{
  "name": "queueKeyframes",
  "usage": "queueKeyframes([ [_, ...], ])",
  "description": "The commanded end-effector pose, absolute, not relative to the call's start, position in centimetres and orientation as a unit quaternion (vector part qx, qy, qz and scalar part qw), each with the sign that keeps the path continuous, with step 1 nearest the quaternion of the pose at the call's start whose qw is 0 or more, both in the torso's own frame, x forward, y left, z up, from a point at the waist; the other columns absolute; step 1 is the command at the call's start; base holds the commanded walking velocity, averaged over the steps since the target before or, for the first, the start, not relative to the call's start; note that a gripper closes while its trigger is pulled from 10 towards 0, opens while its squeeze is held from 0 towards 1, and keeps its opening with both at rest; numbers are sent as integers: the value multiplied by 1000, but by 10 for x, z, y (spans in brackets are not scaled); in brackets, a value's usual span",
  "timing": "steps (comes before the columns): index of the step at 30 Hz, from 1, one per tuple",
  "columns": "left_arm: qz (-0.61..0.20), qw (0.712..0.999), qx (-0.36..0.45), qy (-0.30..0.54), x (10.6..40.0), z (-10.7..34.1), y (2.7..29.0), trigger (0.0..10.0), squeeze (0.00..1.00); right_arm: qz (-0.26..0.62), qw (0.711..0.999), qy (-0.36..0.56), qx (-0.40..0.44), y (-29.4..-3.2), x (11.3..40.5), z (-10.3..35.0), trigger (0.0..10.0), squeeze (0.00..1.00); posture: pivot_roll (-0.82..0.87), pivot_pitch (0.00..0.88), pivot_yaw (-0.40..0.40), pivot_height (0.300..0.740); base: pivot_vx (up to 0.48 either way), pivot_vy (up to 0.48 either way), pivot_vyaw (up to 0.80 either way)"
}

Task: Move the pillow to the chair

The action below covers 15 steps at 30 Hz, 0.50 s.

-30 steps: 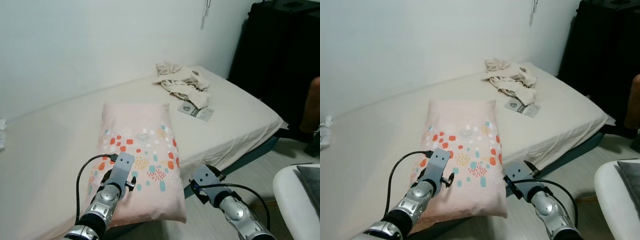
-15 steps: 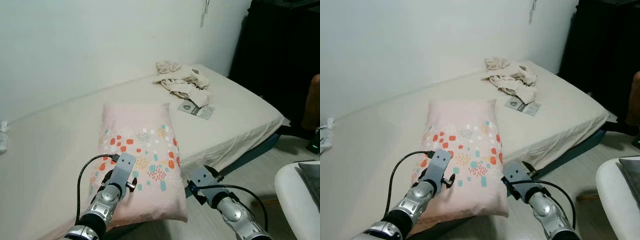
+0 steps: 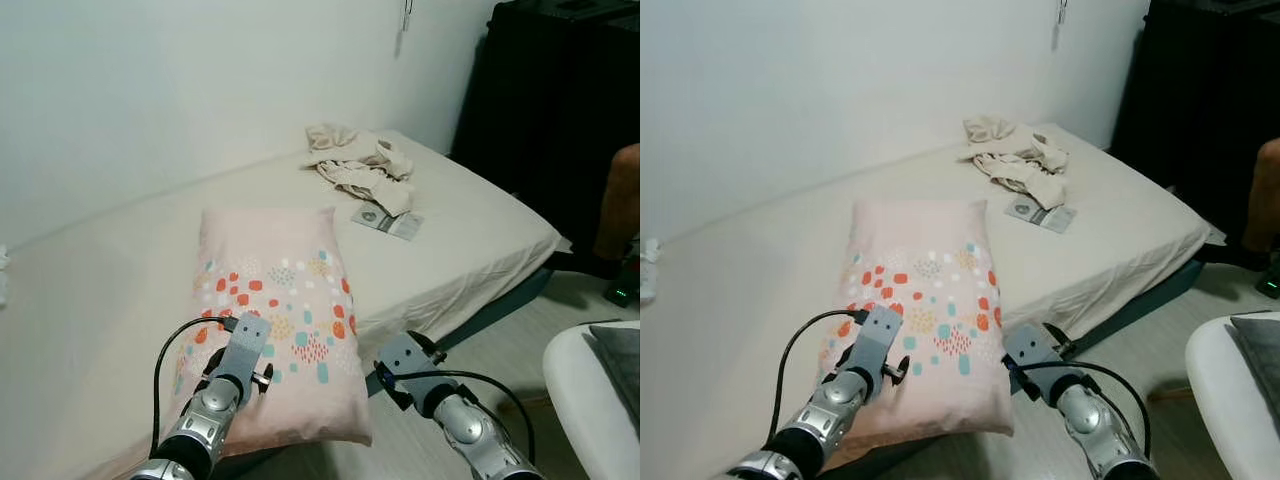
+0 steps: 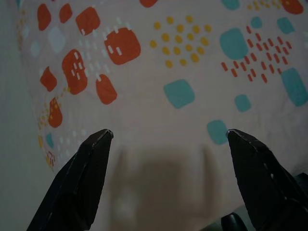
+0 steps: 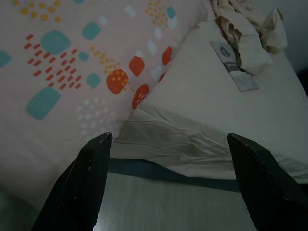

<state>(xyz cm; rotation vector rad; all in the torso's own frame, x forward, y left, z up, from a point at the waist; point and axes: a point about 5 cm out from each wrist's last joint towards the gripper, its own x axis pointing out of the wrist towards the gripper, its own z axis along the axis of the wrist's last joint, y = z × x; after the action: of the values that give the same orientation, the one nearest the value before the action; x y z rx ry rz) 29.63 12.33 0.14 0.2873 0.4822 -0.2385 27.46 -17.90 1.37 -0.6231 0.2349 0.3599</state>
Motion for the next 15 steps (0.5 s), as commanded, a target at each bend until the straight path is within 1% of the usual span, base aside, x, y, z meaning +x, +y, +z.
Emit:
queueKeyframes([
  [1,-106,955,143,238,296,2,130,10000,0,183,928,116,-302,-172,271,10,10000,0,-130,57,50,740,0,0,0],
  [5,-96,952,153,246,293,-2,141,10000,0,192,927,117,-302,-166,271,9,10000,0,-130,57,50,740,0,0,0],
  [6,-95,951,157,248,291,-3,144,10000,0,190,927,114,-303,-165,270,9,10000,0,-107,55,34,740,0,0,0],
  [8,-91,951,157,249,290,-4,147,10000,0,186,930,115,-296,-164,271,9,10000,0,-94,53,33,740,0,0,0],
  [9,-90,952,158,248,288,-5,149,10000,0,121,947,124,-272,-173,275,12,10000,0,-77,54,25,740,0,0,0],
  [10,-89,952,158,248,287,-5,150,10000,0,73,956,132,-252,-181,278,13,10000,0,-77,54,25,740,0,0,0],
  [12,-89,952,158,248,287,-5,150,10000,0,73,956,132,-252,-181,278,13,10000,0,-77,54,25,740,0,0,0],
  [13,-87,952,158,246,287,-5,153,10000,0,-40,969,154,-187,-199,282,17,10000,0,-61,50,10,740,0,0,0],
  [14,-79,953,157,247,286,-5,157,10000,0,-165,964,195,-68,-218,284,21,10000,0,-63,59,10,740,0,0,0],
  [15,-79,953,157,247,286,-5,157,10000,0,-165,964,195,-68,-218,284,21,10000,0,-63,59,10,740,0,0,0],
])
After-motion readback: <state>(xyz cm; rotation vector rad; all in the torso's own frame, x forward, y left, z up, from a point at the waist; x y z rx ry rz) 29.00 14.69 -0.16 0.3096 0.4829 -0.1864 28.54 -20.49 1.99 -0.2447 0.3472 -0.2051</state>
